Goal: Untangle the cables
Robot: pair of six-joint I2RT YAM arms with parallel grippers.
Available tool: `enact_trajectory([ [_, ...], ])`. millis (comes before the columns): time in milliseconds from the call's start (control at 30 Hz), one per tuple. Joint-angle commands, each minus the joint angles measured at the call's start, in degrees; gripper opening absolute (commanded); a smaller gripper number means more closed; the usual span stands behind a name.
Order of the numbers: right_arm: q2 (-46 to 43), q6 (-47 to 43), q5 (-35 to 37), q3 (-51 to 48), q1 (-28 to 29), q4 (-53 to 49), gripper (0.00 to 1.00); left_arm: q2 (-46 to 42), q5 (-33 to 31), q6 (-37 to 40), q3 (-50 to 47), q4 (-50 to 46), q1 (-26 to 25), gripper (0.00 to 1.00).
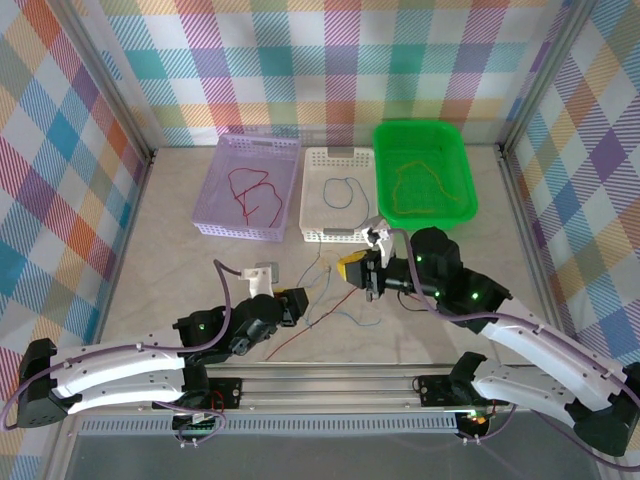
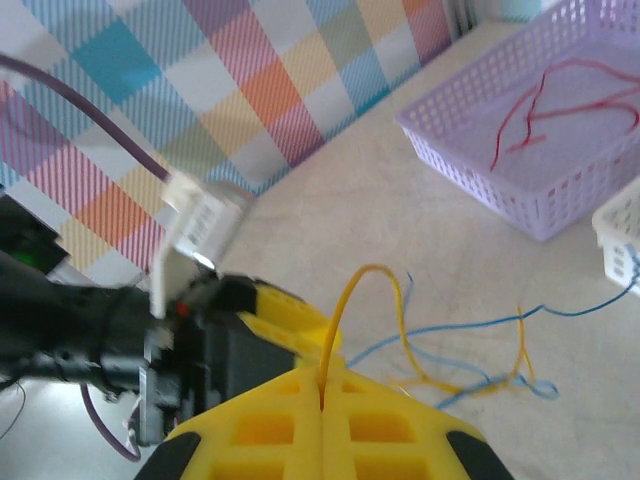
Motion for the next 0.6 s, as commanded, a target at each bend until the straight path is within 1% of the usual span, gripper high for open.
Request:
enact_trajectory([
  [0,-0.1,-2.0,-0.6,2.7,-0.2,-3.4,0.0,-0.6,2.5,0.3,-2.3,6.3,-0.4,0.47],
  [200,0.3,-2.3,-1.0,4.2,-0.3,-3.8,0.0,0.5,6.6,0.9,-6.0,16.1,-0.3,0.52],
  [300,0.7,-2.5,-1.1,5.0,-0.3,-4.1,0.0,1.2,8.6,1.3,-7.2,20.1,-0.4,0.53],
  [400,1.0,-2.9,-1.1,5.6,-0.3,-4.4,0.0,1.6,10.0,1.9,-7.7,22.5,-0.4,0.54],
  [567,1.4,-2.4,-2.1,5.7,-0.3,-3.9,0.0,1.5,10.6,2.9,-7.9,24.2,-0.4,0.57],
])
